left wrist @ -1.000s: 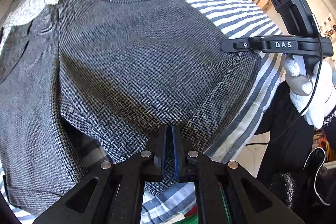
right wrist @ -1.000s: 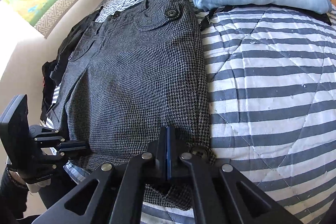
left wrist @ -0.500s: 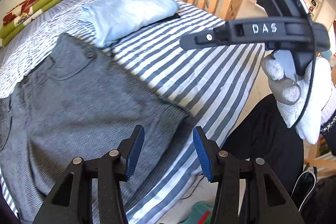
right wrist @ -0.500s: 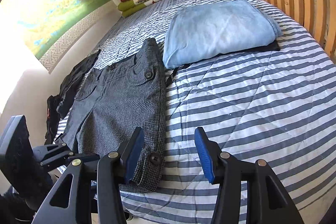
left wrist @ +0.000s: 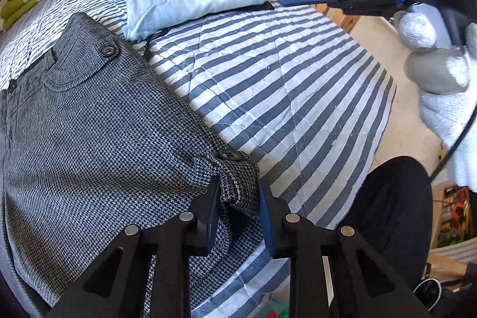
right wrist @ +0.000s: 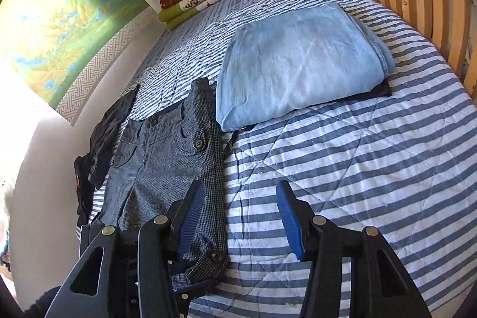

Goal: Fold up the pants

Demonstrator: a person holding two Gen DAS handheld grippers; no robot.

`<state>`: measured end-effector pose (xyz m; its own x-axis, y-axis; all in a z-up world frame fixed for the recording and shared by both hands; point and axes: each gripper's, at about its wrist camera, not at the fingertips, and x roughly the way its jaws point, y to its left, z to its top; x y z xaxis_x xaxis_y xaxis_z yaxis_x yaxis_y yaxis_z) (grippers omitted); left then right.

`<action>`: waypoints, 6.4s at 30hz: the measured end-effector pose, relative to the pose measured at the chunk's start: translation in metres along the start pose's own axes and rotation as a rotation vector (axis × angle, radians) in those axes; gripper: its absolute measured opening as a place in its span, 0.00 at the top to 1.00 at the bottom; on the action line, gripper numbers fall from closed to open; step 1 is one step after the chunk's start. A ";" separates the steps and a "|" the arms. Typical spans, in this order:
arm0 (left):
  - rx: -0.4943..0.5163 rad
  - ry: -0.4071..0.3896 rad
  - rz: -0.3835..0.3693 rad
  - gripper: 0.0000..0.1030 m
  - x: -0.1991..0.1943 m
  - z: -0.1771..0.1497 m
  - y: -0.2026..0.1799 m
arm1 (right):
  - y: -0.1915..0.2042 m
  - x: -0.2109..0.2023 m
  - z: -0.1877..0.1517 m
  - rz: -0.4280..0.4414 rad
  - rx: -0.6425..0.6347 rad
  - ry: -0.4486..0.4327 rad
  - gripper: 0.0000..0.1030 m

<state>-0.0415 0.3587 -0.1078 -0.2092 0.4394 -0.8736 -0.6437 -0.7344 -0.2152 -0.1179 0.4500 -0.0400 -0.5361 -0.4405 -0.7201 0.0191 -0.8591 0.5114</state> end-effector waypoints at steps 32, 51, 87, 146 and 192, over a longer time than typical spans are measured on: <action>-0.288 -0.272 -0.138 0.82 -0.167 -0.085 0.126 | 0.106 0.216 0.127 -0.054 -0.059 0.206 0.87; -0.671 -0.427 0.047 0.84 -0.264 -0.256 0.288 | 0.372 0.302 0.096 -0.083 -0.357 0.219 0.88; -0.815 -0.396 0.074 0.76 -0.261 -0.314 0.347 | 0.410 0.302 0.075 0.070 -0.438 0.241 0.66; -0.578 -0.342 0.083 0.92 -0.284 -0.211 0.173 | 0.290 0.206 -0.114 0.086 -0.581 0.265 0.84; -0.375 -0.040 0.104 0.94 -0.202 -0.246 0.103 | 0.256 0.207 -0.114 0.110 -0.562 0.460 0.72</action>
<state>0.1158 0.0670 -0.0609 -0.2927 0.3675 -0.8828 -0.3057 -0.9107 -0.2777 -0.1275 0.1097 -0.1117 -0.1000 -0.4907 -0.8656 0.5483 -0.7531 0.3636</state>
